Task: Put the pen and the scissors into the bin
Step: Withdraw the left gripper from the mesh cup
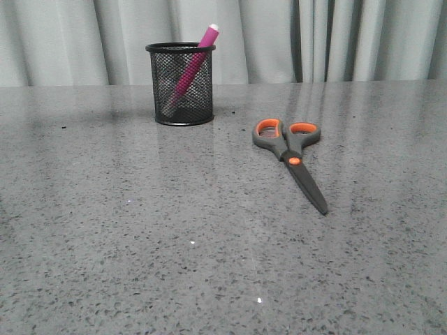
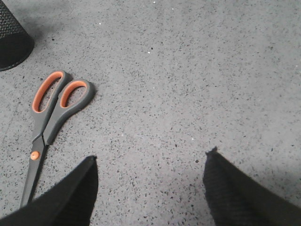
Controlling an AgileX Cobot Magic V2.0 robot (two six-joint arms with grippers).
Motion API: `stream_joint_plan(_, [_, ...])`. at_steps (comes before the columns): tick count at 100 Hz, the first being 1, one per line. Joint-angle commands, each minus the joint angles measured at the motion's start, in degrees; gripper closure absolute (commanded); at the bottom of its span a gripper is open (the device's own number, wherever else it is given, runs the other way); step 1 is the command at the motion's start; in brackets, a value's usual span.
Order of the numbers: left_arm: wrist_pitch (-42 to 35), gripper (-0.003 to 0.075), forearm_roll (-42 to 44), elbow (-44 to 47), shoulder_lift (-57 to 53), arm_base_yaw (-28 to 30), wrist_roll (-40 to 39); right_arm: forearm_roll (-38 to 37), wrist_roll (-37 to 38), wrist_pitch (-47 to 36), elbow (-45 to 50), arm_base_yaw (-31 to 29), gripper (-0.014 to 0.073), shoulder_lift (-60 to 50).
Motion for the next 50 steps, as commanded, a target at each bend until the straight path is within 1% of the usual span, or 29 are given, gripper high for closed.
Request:
stream_joint_plan(1, [2.7, 0.069, -0.4, -3.4, -7.7, 1.5, -2.7, 0.1, -0.5, -4.2, -2.1, 0.2, 0.016, -0.1])
stream_joint_plan(4, [3.2, 0.0737, 1.9, -3.5, -8.9, 1.9, -3.1, 0.1, -0.5, -4.2, -2.1, 0.2, 0.016, -0.1])
stream_joint_plan(8, [3.3, 0.074, 4.0, -3.6, -10.9, 2.5, -3.8, 0.1, -0.5, -3.8, -2.1, 0.2, 0.016, -0.1])
stream_joint_plan(13, [2.7, 0.074, 8.8, -3.6, -13.1, 3.1, -6.4, 0.2, -0.5, -3.6, -2.1, 0.2, 0.016, -0.1])
stream_joint_plan(15, [2.1, 0.074, 10.2, -3.6, -14.0, 3.2, -7.9, 0.2, -0.5, -3.6, -2.1, 0.2, 0.016, -0.1])
stream_joint_plan(22, [-0.2, 0.074, 19.3, -3.5, -17.1, 3.2, -14.8, 0.8, -0.5, -3.2, -2.1, 0.2, 0.016, -0.1])
stream_joint_plan(27, [-0.7, 0.074, 26.4, -3.1, -19.1, 3.2, -19.4, 1.2, -0.5, -2.8, -2.1, 0.2, 0.016, -0.1])
stream_joint_plan(32, [-0.7, 0.074, 31.3, -2.6, -21.1, 3.2, -23.3, 1.3, -0.5, -2.5, -2.1, 0.2, 0.016, -0.1])
stream_joint_plan(37, [-1.7, 0.074, 34.5, -1.4, -23.2, 3.2, -26.7, 1.3, -0.5, -2.3, -2.1, 0.2, 0.016, -0.1])
stream_joint_plan(42, [-3.7, 0.074, 36.0, 0.5, -25.5, 3.2, -28.2, 1.3, -0.5, -2.3, -2.1, 0.2, 0.016, -0.1])
stream_joint_plan(50, [-10.2, 0.074, 37.1, 5.3, -30.3, 3.2, -29.2, 1.5, -0.5, -2.1, -2.2, 0.2, 0.016, -0.1])
